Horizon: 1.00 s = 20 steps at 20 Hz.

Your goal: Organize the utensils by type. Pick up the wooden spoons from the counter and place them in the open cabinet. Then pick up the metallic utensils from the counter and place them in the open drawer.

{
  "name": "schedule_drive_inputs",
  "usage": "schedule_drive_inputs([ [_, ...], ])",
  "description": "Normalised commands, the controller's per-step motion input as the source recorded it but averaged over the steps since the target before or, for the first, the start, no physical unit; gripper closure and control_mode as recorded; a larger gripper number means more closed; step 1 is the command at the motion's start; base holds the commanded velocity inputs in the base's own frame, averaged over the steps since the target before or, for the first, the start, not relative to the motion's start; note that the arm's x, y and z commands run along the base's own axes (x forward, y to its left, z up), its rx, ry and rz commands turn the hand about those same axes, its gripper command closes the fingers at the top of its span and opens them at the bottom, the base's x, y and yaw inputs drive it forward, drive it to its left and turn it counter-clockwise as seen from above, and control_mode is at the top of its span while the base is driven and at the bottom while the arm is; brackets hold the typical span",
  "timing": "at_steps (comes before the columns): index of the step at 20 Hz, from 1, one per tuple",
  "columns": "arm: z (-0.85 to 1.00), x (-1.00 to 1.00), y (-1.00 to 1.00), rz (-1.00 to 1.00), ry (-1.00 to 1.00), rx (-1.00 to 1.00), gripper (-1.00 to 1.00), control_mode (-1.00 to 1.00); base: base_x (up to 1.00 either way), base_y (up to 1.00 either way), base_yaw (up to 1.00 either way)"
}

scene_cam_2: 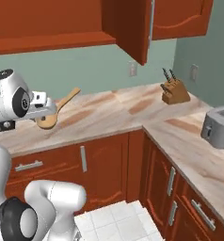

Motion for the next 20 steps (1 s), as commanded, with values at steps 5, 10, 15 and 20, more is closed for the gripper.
schedule_drive_inputs([
  [5,0.00,0.00,0.00,0.00,0.00,0.00,1.00,1.00,0.77,-0.22,0.61],
  [10,0.00,0.00,0.00,0.00,0.00,0.00,1.00,1.00,0.80,-0.34,0.41],
  [15,0.00,0.00,0.00,0.00,0.00,0.00,1.00,1.00,0.70,-0.29,0.22],
  [20,0.00,0.00,0.00,0.00,0.00,0.00,1.00,1.00,0.60,-0.21,0.27],
])
